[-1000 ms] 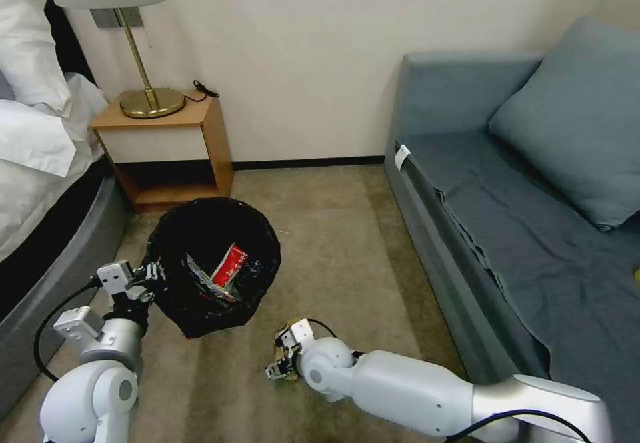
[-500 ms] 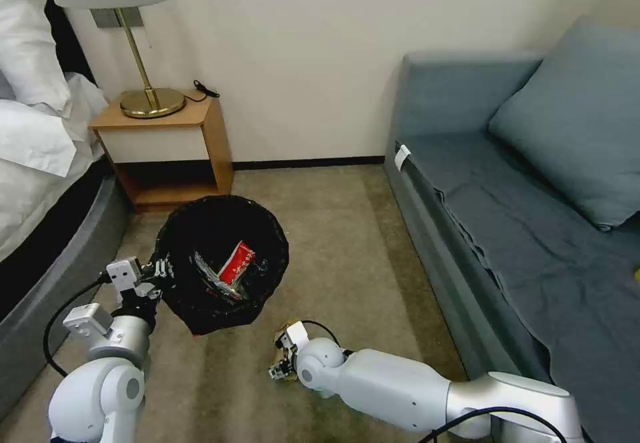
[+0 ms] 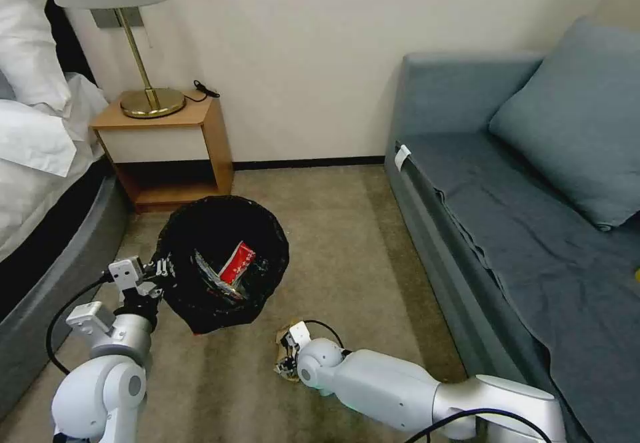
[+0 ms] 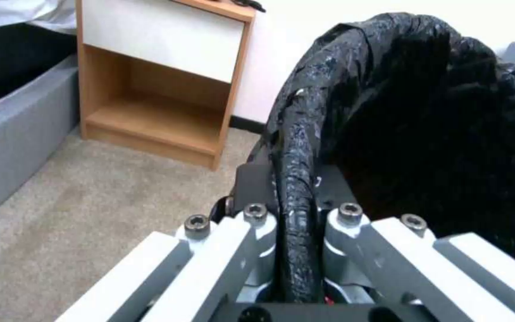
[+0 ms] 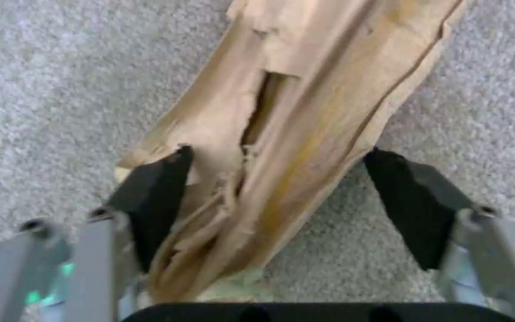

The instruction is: Pick up the trash bin, then pick up the garbage on the floor and place it into the trash bin.

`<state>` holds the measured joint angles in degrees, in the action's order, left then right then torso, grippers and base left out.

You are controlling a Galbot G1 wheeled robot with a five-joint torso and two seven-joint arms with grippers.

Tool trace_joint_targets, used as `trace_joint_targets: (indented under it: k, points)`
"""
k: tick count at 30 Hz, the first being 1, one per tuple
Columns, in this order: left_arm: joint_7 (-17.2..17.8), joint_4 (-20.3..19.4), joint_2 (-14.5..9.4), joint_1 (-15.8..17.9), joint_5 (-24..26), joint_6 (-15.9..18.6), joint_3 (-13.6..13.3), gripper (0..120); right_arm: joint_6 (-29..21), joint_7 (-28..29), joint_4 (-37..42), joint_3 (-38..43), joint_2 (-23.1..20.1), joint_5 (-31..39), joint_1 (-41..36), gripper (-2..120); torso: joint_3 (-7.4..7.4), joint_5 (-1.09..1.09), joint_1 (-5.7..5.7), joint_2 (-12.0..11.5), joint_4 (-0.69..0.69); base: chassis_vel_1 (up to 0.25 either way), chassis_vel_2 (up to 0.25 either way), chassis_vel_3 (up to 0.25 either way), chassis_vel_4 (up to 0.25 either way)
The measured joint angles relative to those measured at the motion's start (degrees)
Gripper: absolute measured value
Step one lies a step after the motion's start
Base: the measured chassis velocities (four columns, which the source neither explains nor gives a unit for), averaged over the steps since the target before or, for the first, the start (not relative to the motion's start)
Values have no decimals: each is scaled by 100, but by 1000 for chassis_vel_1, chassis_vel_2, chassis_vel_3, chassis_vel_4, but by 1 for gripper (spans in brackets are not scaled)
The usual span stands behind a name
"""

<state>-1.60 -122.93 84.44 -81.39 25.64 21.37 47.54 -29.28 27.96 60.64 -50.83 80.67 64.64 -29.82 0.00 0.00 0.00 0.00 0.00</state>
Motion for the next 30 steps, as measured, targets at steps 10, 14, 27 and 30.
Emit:
trace_joint_targets:
  k: [10,14,27,30]
  points:
    - [12,-4,0,16,-48,12,-66,5,65,-63,33,92,-40,-69,-42,38,0,-1,0,0,-1,0,0,0,0]
    - [20,-33,1,10,-52,17,-87,5,77,-63,73,108,-69,-79,-54,25,0,-1,0,0,-1,0,0,0,0]
    - [24,-47,-40,-4,-32,30,-58,5,179,8,215,162,-121,-63,-26,0,0,-1,0,0,-1,0,0,0,0]
    - [22,-47,-67,-30,-13,34,-19,5,205,61,294,215,-144,-55,-24,0,0,-1,0,0,-1,0,0,0,0]
